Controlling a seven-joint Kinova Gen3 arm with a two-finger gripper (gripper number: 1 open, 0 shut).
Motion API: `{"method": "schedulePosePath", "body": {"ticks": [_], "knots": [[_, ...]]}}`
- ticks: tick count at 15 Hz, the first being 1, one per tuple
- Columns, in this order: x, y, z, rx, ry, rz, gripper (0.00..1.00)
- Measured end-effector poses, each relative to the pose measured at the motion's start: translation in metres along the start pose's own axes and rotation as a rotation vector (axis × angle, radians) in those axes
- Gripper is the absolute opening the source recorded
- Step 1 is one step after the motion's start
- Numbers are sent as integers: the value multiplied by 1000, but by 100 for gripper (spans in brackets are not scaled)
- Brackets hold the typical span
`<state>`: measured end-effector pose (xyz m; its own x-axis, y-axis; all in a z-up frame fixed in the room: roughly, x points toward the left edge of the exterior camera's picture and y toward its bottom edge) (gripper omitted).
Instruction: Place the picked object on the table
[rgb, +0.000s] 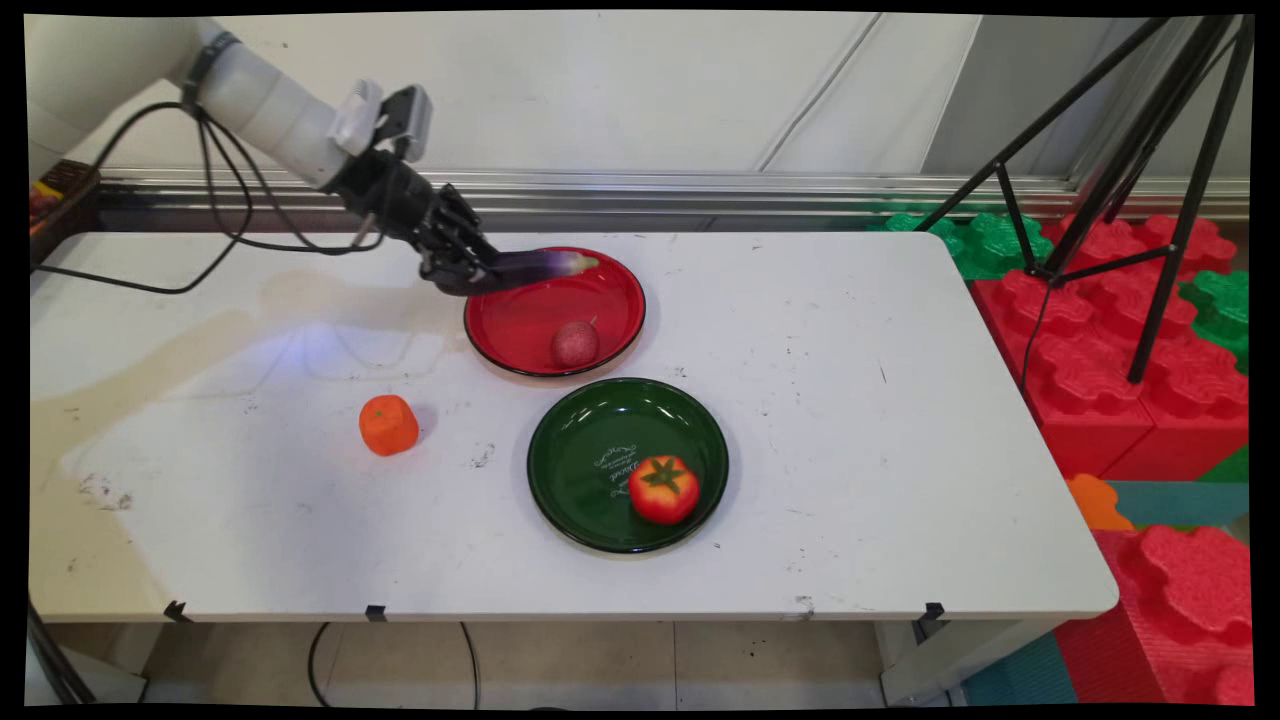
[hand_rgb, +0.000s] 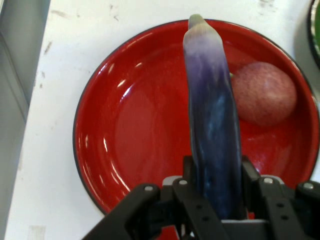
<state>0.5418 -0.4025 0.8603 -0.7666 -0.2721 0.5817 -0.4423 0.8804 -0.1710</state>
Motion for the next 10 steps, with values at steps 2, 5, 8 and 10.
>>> {"method": "schedulePosePath", "body": {"ticks": [2, 5, 8, 10], "knots": [[-5, 5, -16, -4, 2, 9, 0], [-14, 13, -35, -16, -1, 18, 0], [-25, 20, -51, -29, -14, 23, 0], [-33, 24, -59, -39, -25, 25, 0]]}}
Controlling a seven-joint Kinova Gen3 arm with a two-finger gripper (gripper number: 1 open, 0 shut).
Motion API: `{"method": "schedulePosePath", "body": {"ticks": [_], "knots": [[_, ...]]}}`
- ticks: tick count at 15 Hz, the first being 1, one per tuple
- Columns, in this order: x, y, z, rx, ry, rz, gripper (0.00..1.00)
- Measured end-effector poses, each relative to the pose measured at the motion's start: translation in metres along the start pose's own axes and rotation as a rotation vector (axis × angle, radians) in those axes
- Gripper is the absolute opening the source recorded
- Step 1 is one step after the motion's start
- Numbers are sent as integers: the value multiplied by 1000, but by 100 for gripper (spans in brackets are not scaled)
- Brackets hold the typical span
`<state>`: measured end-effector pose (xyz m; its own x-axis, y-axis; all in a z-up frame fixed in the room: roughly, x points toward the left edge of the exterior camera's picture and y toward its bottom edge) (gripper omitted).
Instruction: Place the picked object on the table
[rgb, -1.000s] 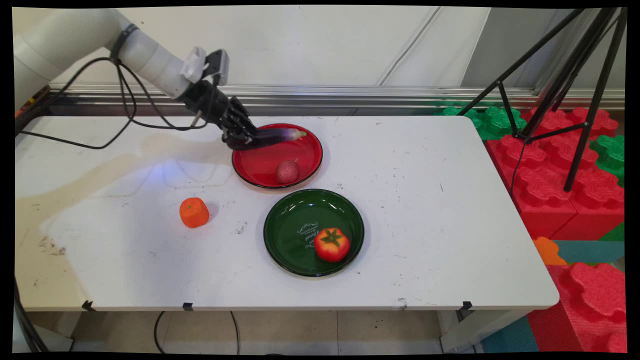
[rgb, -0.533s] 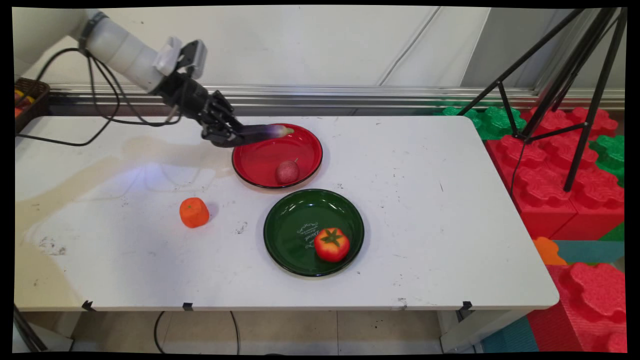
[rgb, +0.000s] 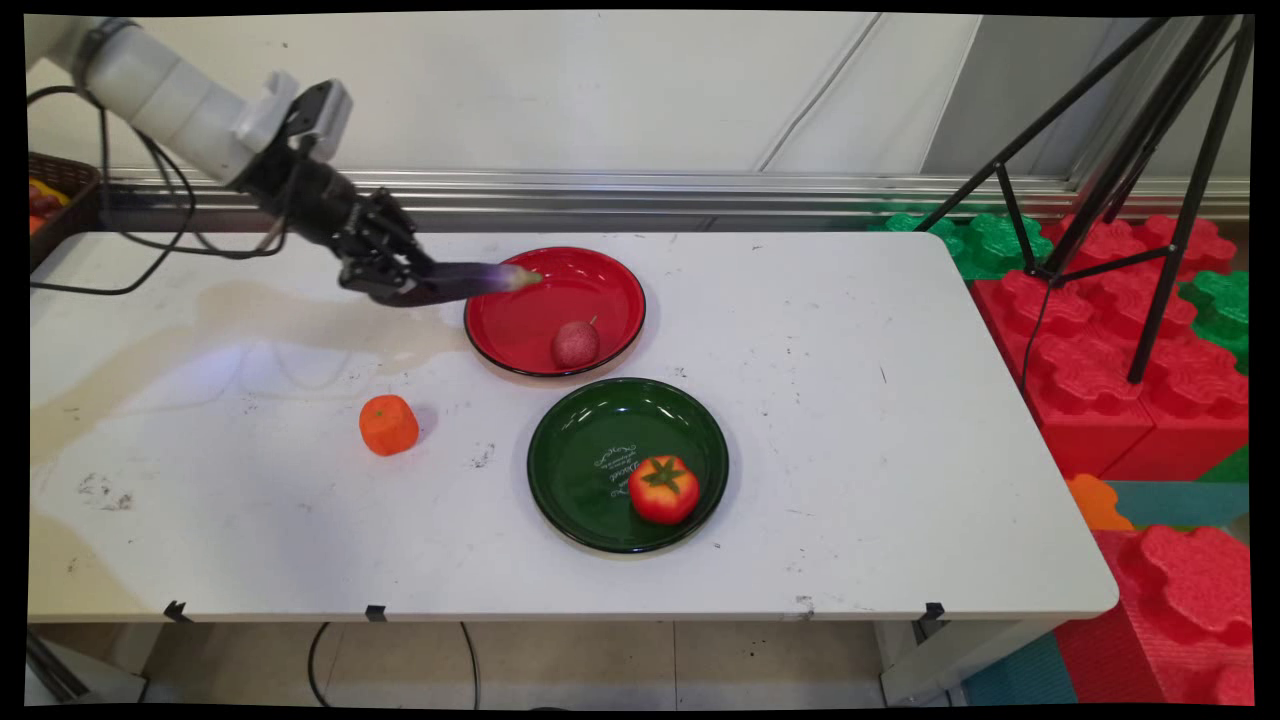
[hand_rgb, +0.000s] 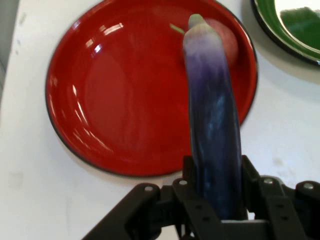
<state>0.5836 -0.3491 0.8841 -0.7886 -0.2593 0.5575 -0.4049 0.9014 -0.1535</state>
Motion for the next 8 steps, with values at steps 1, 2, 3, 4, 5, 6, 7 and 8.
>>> {"method": "schedulePosePath", "body": {"ticks": [1, 2, 3, 4, 5, 6, 7, 8], "knots": [[-3, 2, -3, -4, -6, 1, 0], [-8, 5, -7, -10, -15, 3, 0], [-12, 7, -9, -14, -22, 4, 0], [-17, 9, -13, -20, -33, 7, 0], [-24, 12, -17, -28, -47, 13, 0], [-30, 15, -19, -34, -62, 20, 0], [-36, 17, -22, -39, -75, 26, 0], [-40, 18, -22, -42, -83, 29, 0]]}}
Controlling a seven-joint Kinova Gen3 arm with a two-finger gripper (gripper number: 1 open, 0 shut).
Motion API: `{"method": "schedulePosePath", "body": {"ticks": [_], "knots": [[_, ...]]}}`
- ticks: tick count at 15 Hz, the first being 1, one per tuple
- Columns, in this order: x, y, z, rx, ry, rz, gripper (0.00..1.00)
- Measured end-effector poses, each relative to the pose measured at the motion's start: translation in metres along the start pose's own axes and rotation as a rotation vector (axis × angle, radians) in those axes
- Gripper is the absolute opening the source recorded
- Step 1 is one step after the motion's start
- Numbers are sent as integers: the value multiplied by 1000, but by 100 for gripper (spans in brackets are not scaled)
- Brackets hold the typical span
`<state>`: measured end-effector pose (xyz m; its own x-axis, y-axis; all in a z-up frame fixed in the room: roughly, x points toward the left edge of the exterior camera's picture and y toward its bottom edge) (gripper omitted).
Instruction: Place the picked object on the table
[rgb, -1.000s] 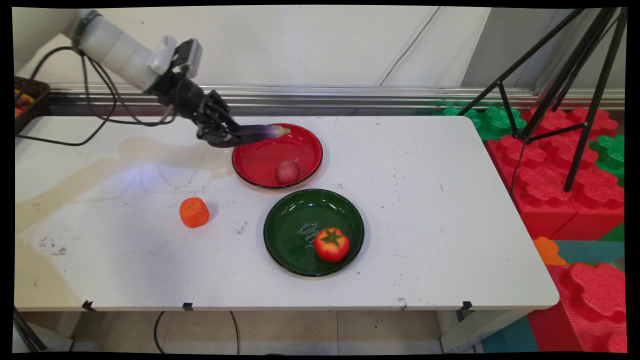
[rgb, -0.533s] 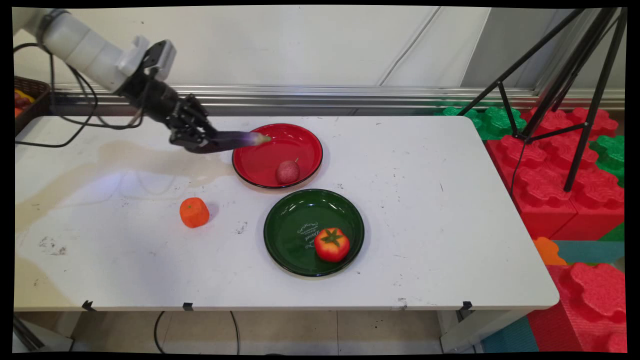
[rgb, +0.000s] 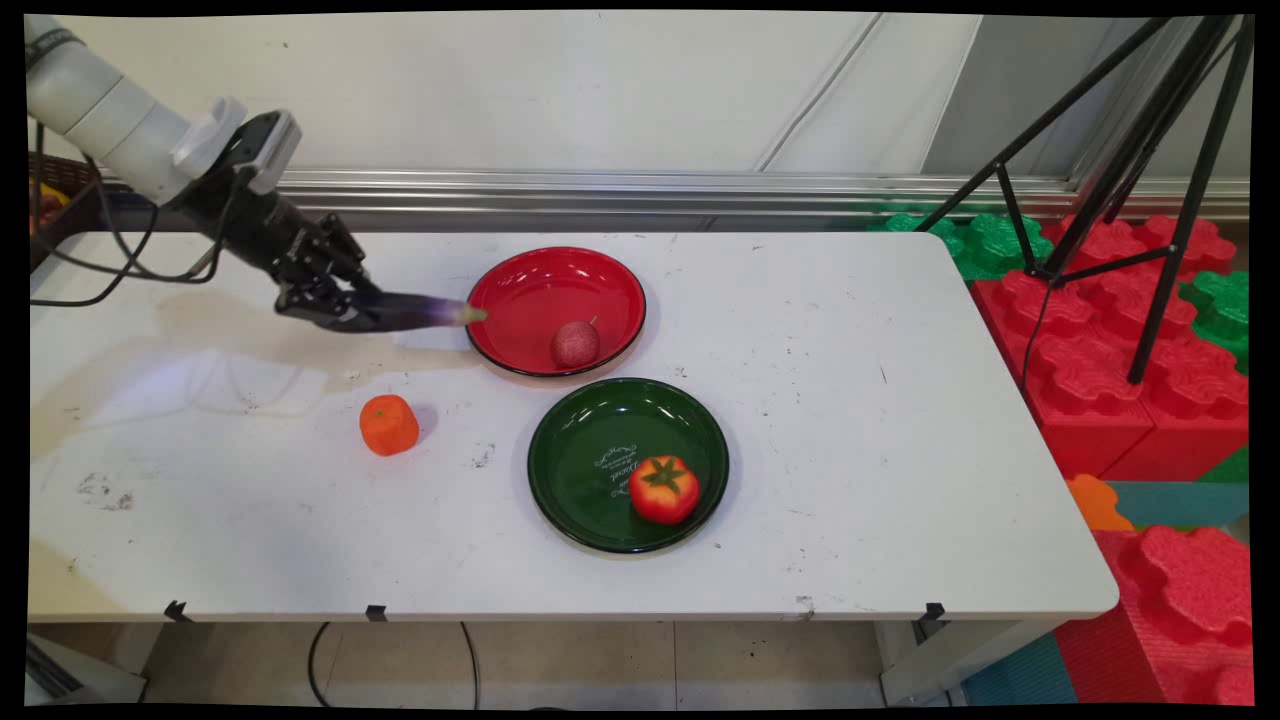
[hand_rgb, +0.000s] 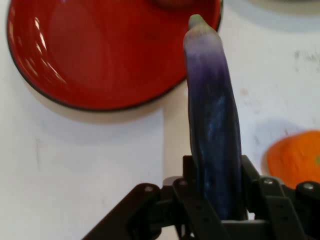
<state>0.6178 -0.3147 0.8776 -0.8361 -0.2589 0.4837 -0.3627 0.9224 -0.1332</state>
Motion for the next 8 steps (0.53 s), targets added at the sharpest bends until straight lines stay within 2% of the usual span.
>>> {"method": "schedulePosePath", "body": {"ticks": [8], "knots": [[-36, 7, 15, -42, -81, 11, 0]]}}
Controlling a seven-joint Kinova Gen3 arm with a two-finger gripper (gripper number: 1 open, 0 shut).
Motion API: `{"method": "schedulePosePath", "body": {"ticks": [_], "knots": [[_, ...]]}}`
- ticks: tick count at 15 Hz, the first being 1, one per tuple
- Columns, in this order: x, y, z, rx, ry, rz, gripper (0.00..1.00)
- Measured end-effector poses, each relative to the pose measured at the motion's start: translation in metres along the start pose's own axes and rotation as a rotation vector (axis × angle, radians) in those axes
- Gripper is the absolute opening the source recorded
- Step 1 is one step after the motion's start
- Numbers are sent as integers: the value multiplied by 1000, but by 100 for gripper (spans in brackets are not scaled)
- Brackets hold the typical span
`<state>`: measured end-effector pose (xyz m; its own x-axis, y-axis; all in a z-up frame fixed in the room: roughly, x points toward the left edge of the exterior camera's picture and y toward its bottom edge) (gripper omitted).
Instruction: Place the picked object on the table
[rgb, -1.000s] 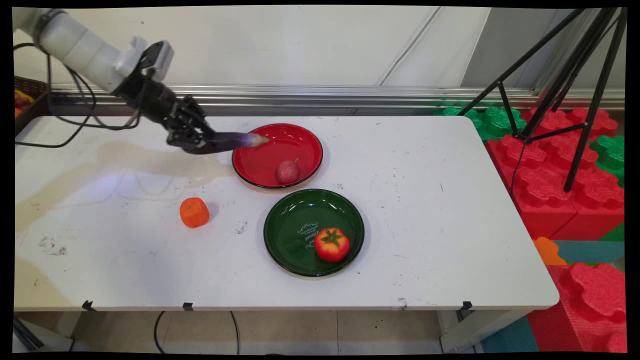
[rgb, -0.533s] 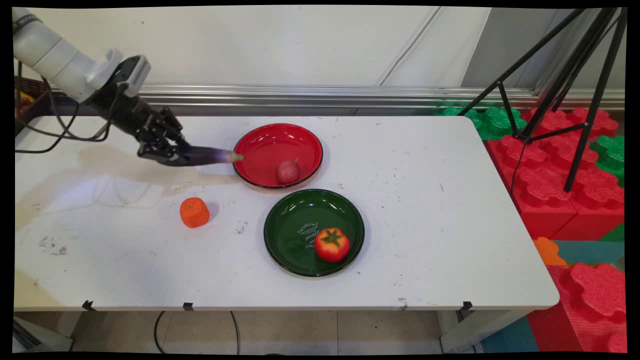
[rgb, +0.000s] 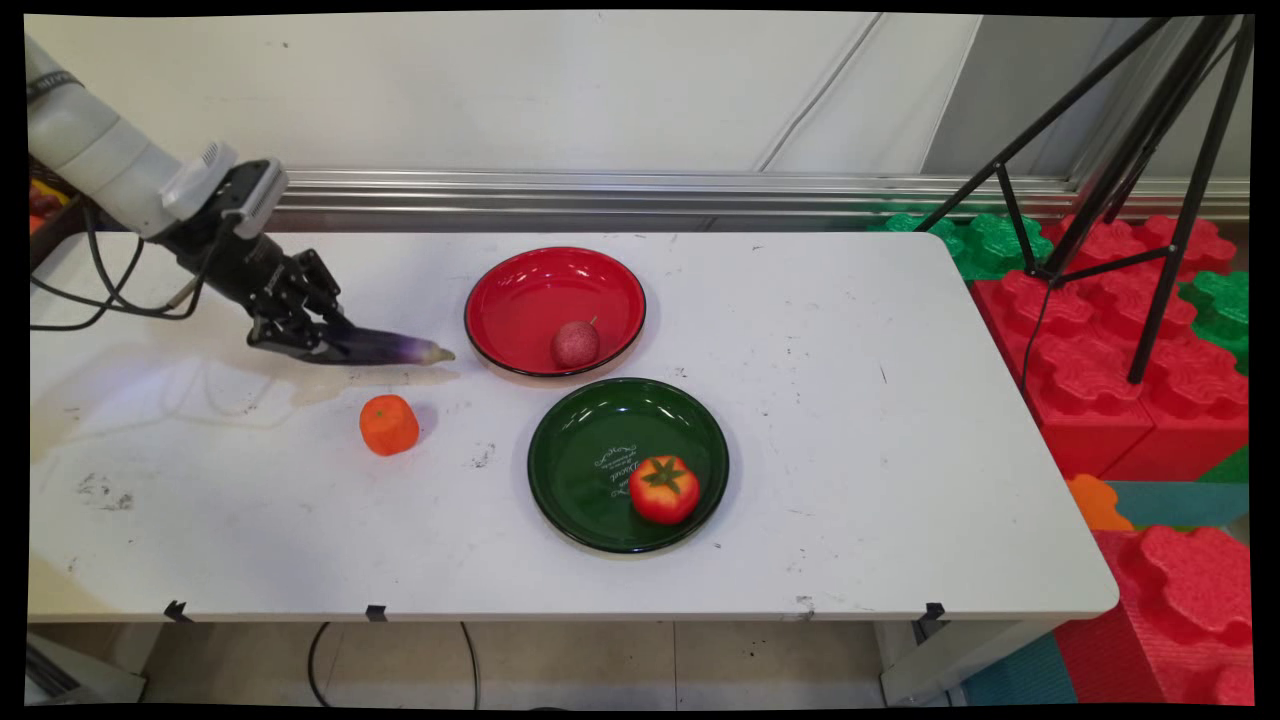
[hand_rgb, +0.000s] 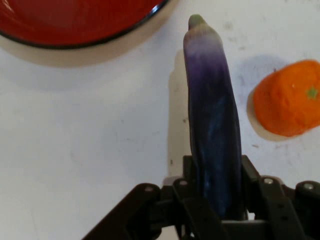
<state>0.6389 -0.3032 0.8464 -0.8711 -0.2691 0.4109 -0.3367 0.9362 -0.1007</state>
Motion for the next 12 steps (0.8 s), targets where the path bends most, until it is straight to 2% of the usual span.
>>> {"method": "schedulePosePath", "body": {"ticks": [7, 8, 12], "knots": [[-11, -2, 25, -14, -10, -28, 0], [-12, -3, 28, -13, -9, -31, 100], [-13, -6, 32, -7, 1, -43, 100]]}}
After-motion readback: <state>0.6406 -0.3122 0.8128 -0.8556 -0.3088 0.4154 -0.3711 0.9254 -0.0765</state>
